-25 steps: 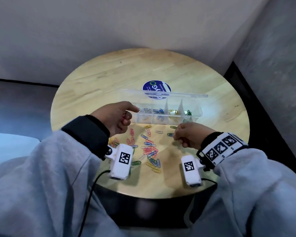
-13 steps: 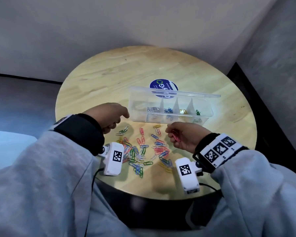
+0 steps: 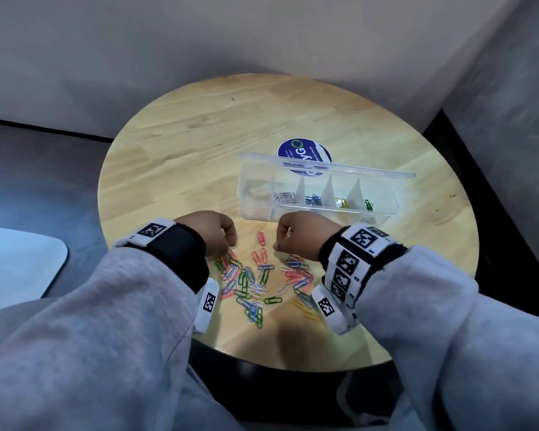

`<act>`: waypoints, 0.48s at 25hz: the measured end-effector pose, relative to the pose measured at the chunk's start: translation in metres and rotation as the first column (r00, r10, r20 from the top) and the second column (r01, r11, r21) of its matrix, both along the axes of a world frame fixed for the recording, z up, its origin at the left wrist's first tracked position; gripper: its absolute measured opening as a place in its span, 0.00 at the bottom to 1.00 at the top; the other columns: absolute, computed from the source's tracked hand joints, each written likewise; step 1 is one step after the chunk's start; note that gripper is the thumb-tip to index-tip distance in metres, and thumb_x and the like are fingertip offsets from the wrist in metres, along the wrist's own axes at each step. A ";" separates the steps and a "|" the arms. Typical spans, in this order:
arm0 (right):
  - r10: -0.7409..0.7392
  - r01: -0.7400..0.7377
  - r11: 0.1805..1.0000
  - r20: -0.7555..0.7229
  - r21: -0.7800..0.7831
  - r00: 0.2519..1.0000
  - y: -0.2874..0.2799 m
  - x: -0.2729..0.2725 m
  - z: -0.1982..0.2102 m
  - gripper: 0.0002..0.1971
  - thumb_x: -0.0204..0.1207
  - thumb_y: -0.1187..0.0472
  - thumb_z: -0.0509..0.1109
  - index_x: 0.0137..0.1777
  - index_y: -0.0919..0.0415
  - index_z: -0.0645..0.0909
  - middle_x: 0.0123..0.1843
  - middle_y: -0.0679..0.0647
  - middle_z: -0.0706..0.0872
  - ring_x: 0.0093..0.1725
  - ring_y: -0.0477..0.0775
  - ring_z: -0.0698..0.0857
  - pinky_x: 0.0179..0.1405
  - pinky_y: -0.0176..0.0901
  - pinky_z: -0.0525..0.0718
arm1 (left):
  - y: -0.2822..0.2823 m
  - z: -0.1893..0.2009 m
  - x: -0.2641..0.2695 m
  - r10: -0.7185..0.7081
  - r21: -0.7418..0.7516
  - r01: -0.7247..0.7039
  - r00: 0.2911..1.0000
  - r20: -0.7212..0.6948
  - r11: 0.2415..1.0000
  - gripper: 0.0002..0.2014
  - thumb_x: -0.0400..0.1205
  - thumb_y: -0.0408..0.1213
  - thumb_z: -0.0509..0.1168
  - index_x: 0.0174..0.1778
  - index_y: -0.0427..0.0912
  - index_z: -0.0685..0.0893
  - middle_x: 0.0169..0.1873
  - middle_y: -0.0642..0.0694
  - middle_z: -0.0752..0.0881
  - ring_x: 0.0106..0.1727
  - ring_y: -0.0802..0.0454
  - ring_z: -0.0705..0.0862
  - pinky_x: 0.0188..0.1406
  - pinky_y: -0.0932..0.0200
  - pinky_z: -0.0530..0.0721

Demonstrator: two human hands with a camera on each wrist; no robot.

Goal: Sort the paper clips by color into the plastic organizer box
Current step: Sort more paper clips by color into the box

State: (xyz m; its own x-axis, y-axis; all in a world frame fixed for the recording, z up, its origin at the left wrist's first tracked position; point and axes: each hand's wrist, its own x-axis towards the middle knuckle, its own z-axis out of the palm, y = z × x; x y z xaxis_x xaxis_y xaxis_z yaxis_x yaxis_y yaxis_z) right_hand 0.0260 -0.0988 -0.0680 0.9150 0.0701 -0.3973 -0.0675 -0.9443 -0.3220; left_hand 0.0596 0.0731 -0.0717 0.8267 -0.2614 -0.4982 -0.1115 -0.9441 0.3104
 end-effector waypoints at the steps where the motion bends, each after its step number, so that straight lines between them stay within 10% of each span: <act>1: 0.012 -0.012 1.000 0.004 -0.014 1.000 0.004 0.003 -0.001 0.06 0.77 0.56 0.68 0.48 0.58 0.80 0.51 0.55 0.84 0.47 0.51 0.78 0.43 0.37 0.70 | 0.001 -0.003 0.000 -0.003 -0.004 0.003 1.000 -0.004 1.000 0.09 0.74 0.32 0.67 0.39 0.53 0.80 0.31 0.60 0.75 0.39 0.54 0.75 0.28 0.65 0.66; 6: 0.082 -0.071 0.987 0.073 -0.142 0.994 0.018 0.020 -0.020 0.10 0.78 0.50 0.65 0.49 0.56 0.76 0.56 0.55 0.84 0.57 0.56 0.81 0.44 0.41 0.70 | -0.003 -0.009 0.002 -0.030 -0.008 0.030 1.000 -0.008 1.000 0.08 0.74 0.34 0.69 0.42 0.53 0.81 0.28 0.57 0.76 0.37 0.53 0.76 0.27 0.65 0.67; 12: 0.064 -0.051 0.978 0.059 -0.204 0.996 0.029 0.030 -0.037 0.06 0.77 0.54 0.64 0.45 0.56 0.74 0.44 0.51 0.77 0.46 0.54 0.80 0.41 0.43 0.74 | -0.005 -0.016 0.005 -0.076 -0.014 0.076 0.997 -0.004 0.997 0.06 0.74 0.37 0.71 0.40 0.50 0.79 0.32 0.55 0.78 0.40 0.53 0.76 0.25 0.66 0.66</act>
State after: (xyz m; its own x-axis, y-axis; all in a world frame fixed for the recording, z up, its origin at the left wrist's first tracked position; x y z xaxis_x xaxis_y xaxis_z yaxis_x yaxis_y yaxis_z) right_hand 0.0563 -0.0695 -0.1047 0.9359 0.0478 -0.3489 0.0035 -0.9920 -0.1264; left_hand 0.0649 0.0679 -0.0879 0.8021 -0.3304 -0.4974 -0.1814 -0.9284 0.3242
